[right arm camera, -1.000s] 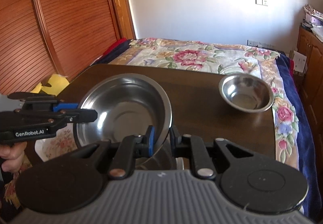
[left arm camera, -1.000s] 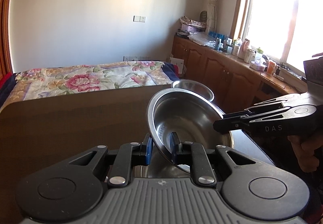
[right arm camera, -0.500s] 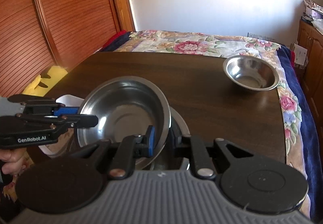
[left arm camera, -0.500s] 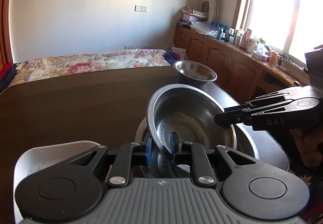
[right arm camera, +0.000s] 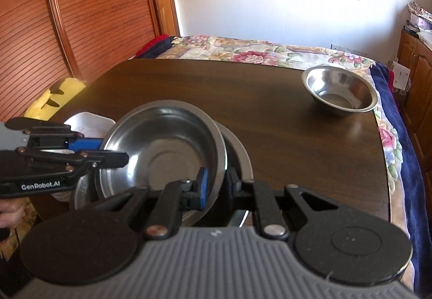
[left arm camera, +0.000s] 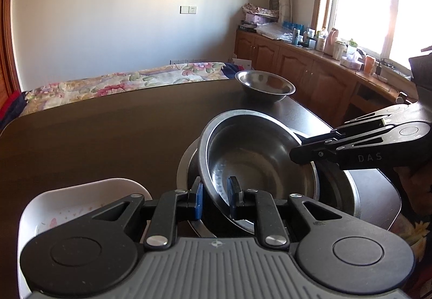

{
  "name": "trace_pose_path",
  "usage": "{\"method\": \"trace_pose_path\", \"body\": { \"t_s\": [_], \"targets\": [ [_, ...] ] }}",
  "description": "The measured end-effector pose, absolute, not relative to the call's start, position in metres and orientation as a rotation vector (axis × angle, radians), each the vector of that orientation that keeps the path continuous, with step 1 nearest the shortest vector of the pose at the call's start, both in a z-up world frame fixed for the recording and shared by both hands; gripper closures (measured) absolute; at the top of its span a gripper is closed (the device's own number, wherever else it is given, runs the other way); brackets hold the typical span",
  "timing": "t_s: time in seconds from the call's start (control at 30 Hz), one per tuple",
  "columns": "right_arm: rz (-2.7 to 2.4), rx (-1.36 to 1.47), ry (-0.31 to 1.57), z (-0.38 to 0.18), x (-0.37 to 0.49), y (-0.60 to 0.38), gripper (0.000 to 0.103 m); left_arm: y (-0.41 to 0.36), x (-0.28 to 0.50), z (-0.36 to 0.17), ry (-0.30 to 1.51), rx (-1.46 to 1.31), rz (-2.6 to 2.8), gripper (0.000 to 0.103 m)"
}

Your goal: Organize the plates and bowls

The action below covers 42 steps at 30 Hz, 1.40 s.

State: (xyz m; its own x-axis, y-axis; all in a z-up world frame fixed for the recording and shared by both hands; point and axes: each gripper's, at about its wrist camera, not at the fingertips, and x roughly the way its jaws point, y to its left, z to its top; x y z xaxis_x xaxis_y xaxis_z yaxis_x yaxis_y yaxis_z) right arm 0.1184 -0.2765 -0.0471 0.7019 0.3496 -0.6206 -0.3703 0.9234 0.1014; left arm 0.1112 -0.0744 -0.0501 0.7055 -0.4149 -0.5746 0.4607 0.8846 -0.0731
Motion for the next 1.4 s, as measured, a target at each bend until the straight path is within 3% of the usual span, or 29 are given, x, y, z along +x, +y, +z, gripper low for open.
{"method": "trace_pose_path", "body": {
  "t_s": [0.27, 1.4],
  "targets": [
    [0.395, -0.058, 0.682, -0.046, 0.118, -0.276, 0.092, -0.078, 0.108, -0.054, 0.608, 0.11, -0.48, 0.083],
    [0.35, -0.12, 0.592, -0.026, 0.109, -0.273, 0.092, -0.075, 0.096, -0.036, 0.548, 0.109, -0.479, 0.083]
  ]
}}
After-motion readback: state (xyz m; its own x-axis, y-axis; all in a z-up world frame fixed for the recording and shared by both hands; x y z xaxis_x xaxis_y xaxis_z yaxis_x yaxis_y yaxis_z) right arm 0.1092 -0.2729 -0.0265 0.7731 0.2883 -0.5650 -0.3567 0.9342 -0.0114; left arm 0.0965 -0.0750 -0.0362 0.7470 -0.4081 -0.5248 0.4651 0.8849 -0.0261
